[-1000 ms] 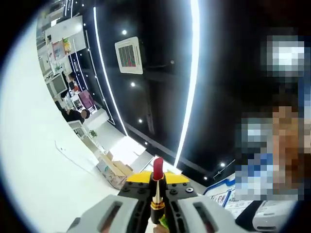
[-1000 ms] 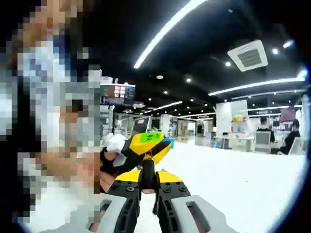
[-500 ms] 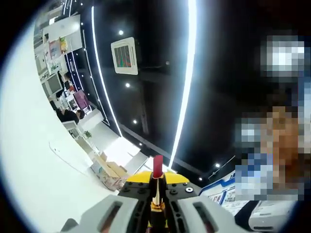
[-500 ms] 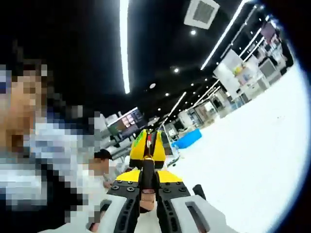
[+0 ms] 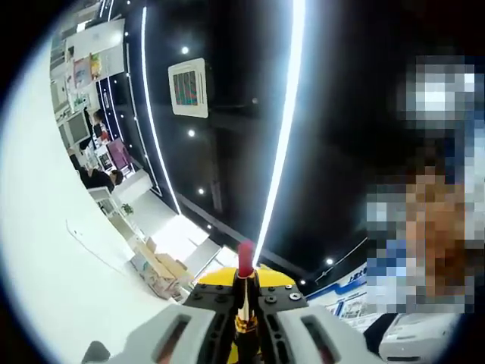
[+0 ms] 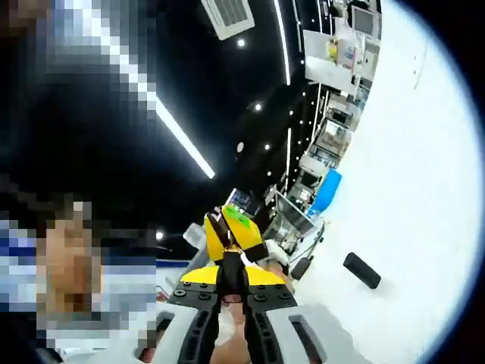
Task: Unscrew the lipstick cap, remove the lipstick, and put the cap back on the lipstick
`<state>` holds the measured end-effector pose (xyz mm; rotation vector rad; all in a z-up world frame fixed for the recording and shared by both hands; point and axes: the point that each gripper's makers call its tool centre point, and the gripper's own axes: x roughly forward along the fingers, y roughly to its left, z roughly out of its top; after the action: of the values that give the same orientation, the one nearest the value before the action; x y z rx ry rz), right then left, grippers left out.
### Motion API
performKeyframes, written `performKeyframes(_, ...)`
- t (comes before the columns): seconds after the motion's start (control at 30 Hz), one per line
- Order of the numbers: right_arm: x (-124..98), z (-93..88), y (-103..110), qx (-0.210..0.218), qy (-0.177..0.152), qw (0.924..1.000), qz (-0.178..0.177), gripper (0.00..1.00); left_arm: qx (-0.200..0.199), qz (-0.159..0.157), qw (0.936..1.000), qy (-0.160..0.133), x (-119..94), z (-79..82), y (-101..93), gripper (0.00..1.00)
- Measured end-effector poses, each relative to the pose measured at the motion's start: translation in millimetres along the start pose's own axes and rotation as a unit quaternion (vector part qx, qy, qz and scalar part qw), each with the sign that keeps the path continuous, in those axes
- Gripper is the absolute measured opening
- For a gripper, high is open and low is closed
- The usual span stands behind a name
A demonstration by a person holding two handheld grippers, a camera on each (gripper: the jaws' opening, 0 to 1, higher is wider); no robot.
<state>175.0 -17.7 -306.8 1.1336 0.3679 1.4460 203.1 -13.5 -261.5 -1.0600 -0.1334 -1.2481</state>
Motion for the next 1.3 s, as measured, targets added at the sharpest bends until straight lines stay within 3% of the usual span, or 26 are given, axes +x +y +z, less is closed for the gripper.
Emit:
performKeyframes(0.07,0.0,0.9,-1.5,-0.039,0.001,0.9992,-0.007,0.10,0.001,0.003,1.0000,0.000,-0.2,-0.4,0.6,0.09)
performKeyframes(0.17,1.5,0.6,-3.9,-0.155,0.017,0.9870,-0.040,0.10,0.007,0.013,0.9999,-0.002,-1.8,1.8,4.5,0.09)
performKeyframes(0.23,3.2,1.4,-3.0,-0.261,0.029,0.9625,-0.068,0.11,0.009,0.019,0.9998,-0.004,-2.6,3.2,6.7,0.09)
performKeyframes(0.33,2.3,3.6,-4.4,-0.355,0.054,0.9288,-0.092,0.17,0.007,0.023,0.9997,-0.008,-3.0,4.6,8.4,0.09)
performKeyframes(0.6,1.7,2.1,-7.8,-0.492,0.087,0.8569,-0.128,0.16,0.002,0.035,0.9993,-0.012,-5.2,5.6,13.7,0.09)
performKeyframes(0.67,2.4,-0.7,-7.0,-0.530,0.101,0.8314,-0.134,0.16,0.000,0.037,0.9992,-0.014,-5.7,6.7,13.9,0.09)
performKeyframes(0.73,2.5,-2.3,-8.4,-0.580,0.119,0.7934,-0.143,0.15,0.000,0.038,0.9991,-0.018,-6.0,9.6,14.1,0.09)
performKeyframes(0.8,2.0,-4.4,-11.5,-0.629,0.139,0.7487,-0.155,0.15,0.000,0.039,0.9990,-0.021,-6.2,11.6,14.7,0.09)
performKeyframes(0.83,2.2,-4.9,-11.8,-0.648,0.143,0.7308,-0.159,0.14,0.001,0.041,0.9989,-0.022,-6.5,12.1,15.4,0.09)
performKeyframes(0.87,2.3,-4.8,-11.1,-0.657,0.142,0.7221,-0.163,0.14,0.000,0.042,0.9989,-0.022,-7.1,12.4,16.3,0.09)
performKeyframes(0.97,2.2,-3.0,-9.8,-0.654,0.136,0.7255,-0.166,0.13,-0.005,0.042,0.9988,-0.026,-7.5,13.2,16.4,0.09)
performKeyframes(1.0,1.6,-2.1,-9.7,-0.646,0.134,0.7331,-0.166,0.12,-0.002,0.041,0.9988,-0.025,-7.3,12.9,15.6,0.09)
performKeyframes(1.1,0.0,1.4,-8.8,-0.593,0.115,0.7800,-0.162,0.11,0.001,0.041,0.9988,-0.025,-7.3,12.3,14.9,0.09)
performKeyframes(1.13,-0.8,2.9,-8.3,-0.564,0.107,0.8033,-0.159,0.10,0.001,0.041,0.9988,-0.025,-7.4,12.4,15.0,0.09)
performKeyframes(1.17,-1.2,5.2,-6.7,-0.521,0.093,0.8351,-0.150,0.10,0.002,0.040,0.9989,-0.025,-7.3,12.8,14.4,0.09)
performKeyframes(1.2,-1.6,6.3,-5.8,-0.485,0.084,0.8586,-0.144,0.10,0.004,0.037,0.9990,-0.025,-6.7,13.2,13.1,0.09)
performKeyframes(1.3,-2.3,9.0,-5.9,-0.401,0.064,0.9054,-0.124,0.10,0.007,0.032,0.9992,-0.024,-5.6,12.6,10.1,0.09)
